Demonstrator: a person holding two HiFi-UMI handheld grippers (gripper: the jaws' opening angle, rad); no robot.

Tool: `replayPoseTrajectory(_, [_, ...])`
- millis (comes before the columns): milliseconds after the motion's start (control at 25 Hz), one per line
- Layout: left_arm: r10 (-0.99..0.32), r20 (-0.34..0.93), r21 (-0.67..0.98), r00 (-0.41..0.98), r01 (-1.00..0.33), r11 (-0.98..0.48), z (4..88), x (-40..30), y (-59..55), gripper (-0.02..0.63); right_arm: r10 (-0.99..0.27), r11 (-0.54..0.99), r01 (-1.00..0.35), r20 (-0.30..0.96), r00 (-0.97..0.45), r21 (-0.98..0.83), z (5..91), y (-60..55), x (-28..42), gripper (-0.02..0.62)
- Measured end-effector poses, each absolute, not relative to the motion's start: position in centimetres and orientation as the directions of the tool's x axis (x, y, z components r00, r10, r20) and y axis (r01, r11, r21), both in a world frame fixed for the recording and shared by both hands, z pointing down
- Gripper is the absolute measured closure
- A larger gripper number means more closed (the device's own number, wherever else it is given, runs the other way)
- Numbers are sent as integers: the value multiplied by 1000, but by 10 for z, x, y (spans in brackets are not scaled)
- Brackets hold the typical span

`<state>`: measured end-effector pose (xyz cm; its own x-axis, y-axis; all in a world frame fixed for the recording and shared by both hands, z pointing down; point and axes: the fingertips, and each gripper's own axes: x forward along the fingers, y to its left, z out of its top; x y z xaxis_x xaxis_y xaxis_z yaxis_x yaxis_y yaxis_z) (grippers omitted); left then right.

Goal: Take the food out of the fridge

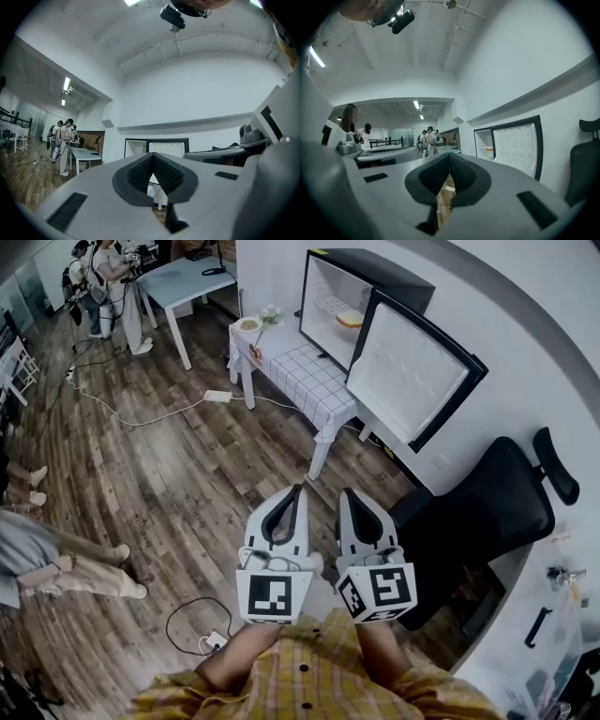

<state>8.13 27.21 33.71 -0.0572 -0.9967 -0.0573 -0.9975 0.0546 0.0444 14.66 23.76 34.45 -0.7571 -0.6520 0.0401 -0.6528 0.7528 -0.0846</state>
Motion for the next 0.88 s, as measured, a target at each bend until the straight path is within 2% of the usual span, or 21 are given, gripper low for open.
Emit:
replayPoseTrajectory(200, [-998,-42,34,-43,-999,42,330,85,224,598,-658,746,-659,48,-752,-98,338,190,149,588])
replayPoseTrajectory(440, [-997,-57,22,-42,-999,41,346,54,208,598,-660,745,-660,33,-750,-94,353,171,118,588])
replayPoseTrajectory(880, [-995,-50,12,-89,-996,88,341,4,85,598,-627,772,-627,36,-778,-104,351,46,69,588])
